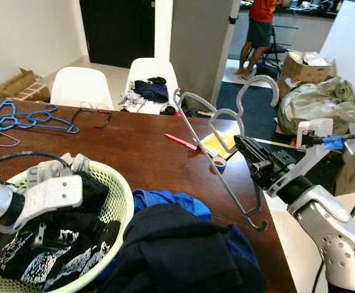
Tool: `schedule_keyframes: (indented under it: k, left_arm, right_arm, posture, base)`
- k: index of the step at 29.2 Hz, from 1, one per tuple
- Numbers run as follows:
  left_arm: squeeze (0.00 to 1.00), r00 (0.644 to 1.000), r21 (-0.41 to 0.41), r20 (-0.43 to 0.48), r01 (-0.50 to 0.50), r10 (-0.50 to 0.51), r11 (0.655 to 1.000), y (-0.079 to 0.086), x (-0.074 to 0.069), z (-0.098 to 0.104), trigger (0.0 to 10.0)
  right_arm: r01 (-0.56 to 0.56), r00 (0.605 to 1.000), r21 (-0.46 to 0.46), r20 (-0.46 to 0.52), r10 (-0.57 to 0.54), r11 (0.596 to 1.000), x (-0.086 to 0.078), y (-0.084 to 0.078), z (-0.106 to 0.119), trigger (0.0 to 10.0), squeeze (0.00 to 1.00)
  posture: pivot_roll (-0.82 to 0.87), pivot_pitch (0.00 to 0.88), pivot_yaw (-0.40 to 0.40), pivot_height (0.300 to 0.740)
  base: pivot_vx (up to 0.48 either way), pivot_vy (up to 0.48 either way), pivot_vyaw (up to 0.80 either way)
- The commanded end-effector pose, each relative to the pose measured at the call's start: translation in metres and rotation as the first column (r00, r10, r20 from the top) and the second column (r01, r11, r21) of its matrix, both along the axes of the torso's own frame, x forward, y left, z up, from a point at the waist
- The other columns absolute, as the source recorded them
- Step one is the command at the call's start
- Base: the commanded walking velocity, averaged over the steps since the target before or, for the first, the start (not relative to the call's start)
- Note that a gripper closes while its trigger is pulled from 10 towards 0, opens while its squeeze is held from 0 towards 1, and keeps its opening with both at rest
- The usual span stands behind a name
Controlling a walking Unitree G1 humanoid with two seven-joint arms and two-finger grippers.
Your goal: Hang hanger
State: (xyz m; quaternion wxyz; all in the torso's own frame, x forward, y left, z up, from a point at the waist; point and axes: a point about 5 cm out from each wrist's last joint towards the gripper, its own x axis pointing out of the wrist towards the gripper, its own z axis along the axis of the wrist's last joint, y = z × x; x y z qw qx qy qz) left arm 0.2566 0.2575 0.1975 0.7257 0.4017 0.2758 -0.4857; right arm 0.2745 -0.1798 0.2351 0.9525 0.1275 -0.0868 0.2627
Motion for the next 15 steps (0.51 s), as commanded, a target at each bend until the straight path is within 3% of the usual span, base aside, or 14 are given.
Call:
schedule_keyframes:
  k: [1, 5, 6, 9, 10, 15]
  left_arm:
    - [0.0, 0.999, -0.005, 0.009, -0.046, 0.046, 0.999, -0.001, 0.005, -0.011, 10.0]
    - [0.0, 0.997, -0.021, 0.02, -0.072, 0.072, 0.997, -0.003, 0.007, -0.017, 10.0]
    - [0.0, 0.996, -0.025, 0.021, -0.087, 0.088, 0.996, -0.005, 0.008, -0.021, 6.0]
    - [0.0, 0.996, -0.025, 0.021, -0.087, 0.088, 0.996, -0.005, 0.008, -0.021, 6.0]
    - [0.0, 0.994, -0.026, 0.02, -0.105, 0.106, 0.994, -0.005, 0.007, -0.024, 0.0]
    - [0.0, 0.988, 0.001, 0.027, -0.15, 0.15, 0.989, -0.001, 0.005, -0.028, 0.0]
  right_arm:
    - [0.007, 1.0, -0.006, 0.0, -0.007, 1.0, 0.0, 0.0, -0.003, 10.0, 0.0]
    - [0.009, 1.0, -0.005, 0.001, -0.009, 1.0, -0.001, 0.001, -0.003, 10.0, 0.0]
    - [0.01, 1.0, -0.005, 0.003, -0.01, 1.0, -0.001, 0.0, -0.003, 10.0, 0.0]
    - [0.01, 1.0, -0.005, 0.003, -0.01, 1.0, -0.001, 0.0, -0.003, 10.0, 0.0]
    - [0.014, 1.0, -0.005, 0.005, -0.014, 1.0, -0.001, -0.001, -0.003, 10.0, 0.0]
    - [0.02, 1.0, -0.007, 0.01, -0.02, 1.0, 0.0, -0.002, -0.002, 10.0, 0.0]
  posture:
    - [0.01, 0.007, -0.035, 0.74]
    - [0.01, 0.006, -0.035, 0.74]
    - [0.01, 0.006, -0.034, 0.74]
    - [0.01, 0.006, -0.034, 0.74]
    - [0.01, 0.004, -0.035, 0.74]
    - [0.01, 0.003, -0.036, 0.74]
  base:
    - [0.0, 0.0, 0.0]
    - [0.0, 0.0, 0.0]
    - [0.0, 0.0, 0.0]
    - [0.0, 0.0, 0.0]
    - [0.0, 0.0, 0.0]
    - [0.0, 0.0, 0.0]
